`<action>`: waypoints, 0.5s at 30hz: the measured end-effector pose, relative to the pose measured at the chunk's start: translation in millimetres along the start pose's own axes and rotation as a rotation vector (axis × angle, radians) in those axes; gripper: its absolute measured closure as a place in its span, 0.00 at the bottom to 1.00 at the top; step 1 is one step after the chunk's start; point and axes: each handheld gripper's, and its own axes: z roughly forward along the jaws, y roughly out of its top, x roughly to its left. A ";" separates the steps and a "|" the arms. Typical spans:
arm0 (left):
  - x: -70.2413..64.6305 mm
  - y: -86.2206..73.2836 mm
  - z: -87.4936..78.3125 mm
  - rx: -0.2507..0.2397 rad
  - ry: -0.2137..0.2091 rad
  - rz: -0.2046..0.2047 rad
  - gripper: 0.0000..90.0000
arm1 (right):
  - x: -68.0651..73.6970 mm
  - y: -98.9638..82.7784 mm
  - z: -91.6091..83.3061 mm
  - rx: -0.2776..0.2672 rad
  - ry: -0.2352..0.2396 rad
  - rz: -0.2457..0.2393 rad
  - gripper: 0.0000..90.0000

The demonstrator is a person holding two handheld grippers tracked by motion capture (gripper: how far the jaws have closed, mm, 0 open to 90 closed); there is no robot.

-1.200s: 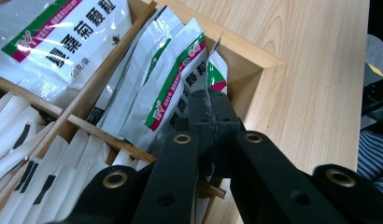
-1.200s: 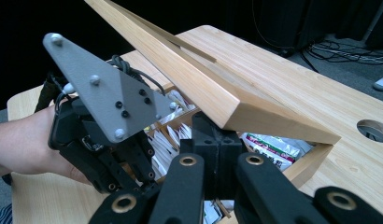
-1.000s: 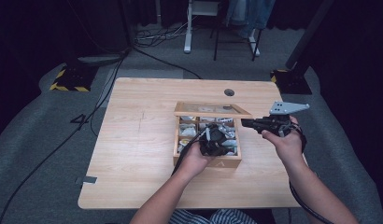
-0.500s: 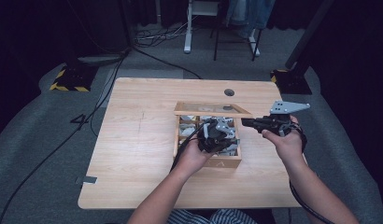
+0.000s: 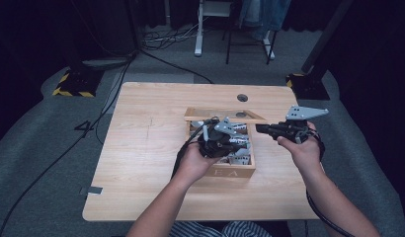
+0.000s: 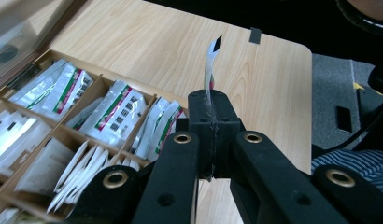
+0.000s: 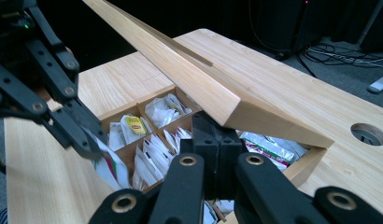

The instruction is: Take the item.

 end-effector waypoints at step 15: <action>-5.1 -29.2 -60.5 -0.043 0.054 -0.024 1.00 | 0.6 -0.2 0.5 0.001 -0.004 -0.003 1.00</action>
